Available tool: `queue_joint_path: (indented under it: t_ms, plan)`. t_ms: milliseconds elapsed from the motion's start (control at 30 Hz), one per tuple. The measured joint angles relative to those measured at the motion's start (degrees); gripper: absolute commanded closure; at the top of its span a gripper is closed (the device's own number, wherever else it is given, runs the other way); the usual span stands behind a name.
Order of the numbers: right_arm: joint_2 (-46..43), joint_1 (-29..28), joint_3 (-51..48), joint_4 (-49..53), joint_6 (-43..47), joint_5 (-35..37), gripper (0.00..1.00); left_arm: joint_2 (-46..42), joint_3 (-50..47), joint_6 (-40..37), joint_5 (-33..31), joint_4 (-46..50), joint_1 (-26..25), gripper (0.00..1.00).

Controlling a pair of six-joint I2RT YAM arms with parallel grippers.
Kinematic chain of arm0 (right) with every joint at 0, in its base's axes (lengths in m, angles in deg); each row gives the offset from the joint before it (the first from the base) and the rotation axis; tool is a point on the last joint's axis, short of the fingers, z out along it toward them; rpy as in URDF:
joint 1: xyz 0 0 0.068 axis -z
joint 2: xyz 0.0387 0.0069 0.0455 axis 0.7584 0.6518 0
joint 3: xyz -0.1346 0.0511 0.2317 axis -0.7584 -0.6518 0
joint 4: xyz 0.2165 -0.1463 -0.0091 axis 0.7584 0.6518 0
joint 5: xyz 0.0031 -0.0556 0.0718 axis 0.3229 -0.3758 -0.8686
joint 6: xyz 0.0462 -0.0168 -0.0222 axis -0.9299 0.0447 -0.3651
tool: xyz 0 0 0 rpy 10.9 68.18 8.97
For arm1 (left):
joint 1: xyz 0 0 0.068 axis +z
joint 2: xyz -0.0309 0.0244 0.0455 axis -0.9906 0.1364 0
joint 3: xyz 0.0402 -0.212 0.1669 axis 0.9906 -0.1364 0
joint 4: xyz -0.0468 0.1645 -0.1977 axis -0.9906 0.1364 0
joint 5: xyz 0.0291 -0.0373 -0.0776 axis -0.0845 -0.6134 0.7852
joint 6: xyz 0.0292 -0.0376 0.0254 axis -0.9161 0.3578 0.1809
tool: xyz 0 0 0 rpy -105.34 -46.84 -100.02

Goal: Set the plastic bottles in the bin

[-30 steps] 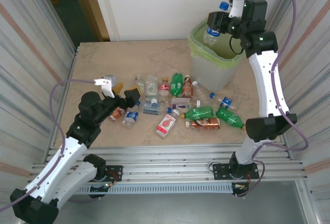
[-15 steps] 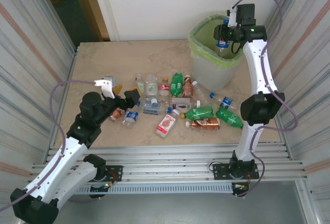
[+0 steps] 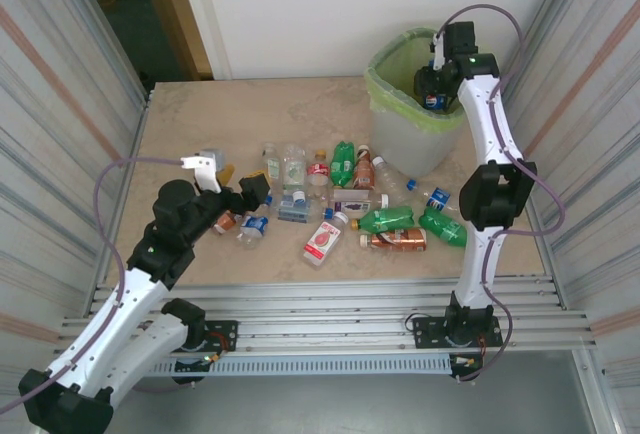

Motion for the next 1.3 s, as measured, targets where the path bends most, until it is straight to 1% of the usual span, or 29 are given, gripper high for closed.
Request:
queue_joint_path:
  t_ms: [133, 200, 533, 700, 900, 967, 1000, 1100, 1167, 1200, 1300]
  plan:
    - [1.6, 0.0, 0.0, 0.2, 0.2, 1.0, 0.4, 0.0, 0.0, -0.2, -1.1, 1.9, 0.0, 0.01]
    - [1.9, 0.0, 0.0, 0.3, 0.3, 1.2, 0.37, 0.0, 0.0, -0.5, -1.6, 2.7, 0.0, 0.01]
    - [1.9, 0.0, 0.7, 0.3, 0.4, 1.1, 0.26, 0.4, 0.6, -2.7, -5.0, 9.2, 0.0, 0.01]
    - [1.4, 0.0, 1.6, 0.3, 0.3, 0.7, 0.23, 1.8, 2.1, -4.7, -6.6, 13.5, 0.0, 0.01]
    - [-2.6, 0.0, 2.4, 0.3, 0.3, -0.4, 0.21, 3.8, 3.4, -6.4, -8.8, 17.4, 0.0, 0.01]
    - [-3.9, 0.0, 2.6, 0.0, 0.1, -0.5, 0.17, 4.0, 3.5, -6.6, -9.1, 17.9, 0.0, 0.01]
    - [-4.7, 0.0, 2.7, 0.0, 0.0, -0.6, 0.12, 4.7, 3.9, -6.8, -9.7, 19.2, 0.0, 0.01]
    - [-7.5, -0.2, 2.6, 0.1, -0.7, -0.5, 0.03, 9.1, 7.2, -6.9, -11.3, 23.3, 0.0, 0.01]
    - [-10.1, -0.4, 1.6, -0.1, -1.1, -0.2, 0.0, 11.9, 8.1, -6.9, -11.5, 24.5, 0.0, 0.02]
    - [-11.5, -0.6, 0.9, -0.1, -1.3, 0.0, 0.02, 12.9, 8.1, -6.9, -11.5, 25.6, 0.0, 0.02]
    - [-16.4, -1.4, -2.7, -0.9, -1.6, 1.3, 0.02, 14.6, 8.0, -6.4, -11.4, 28.4, 0.0, 0.03]
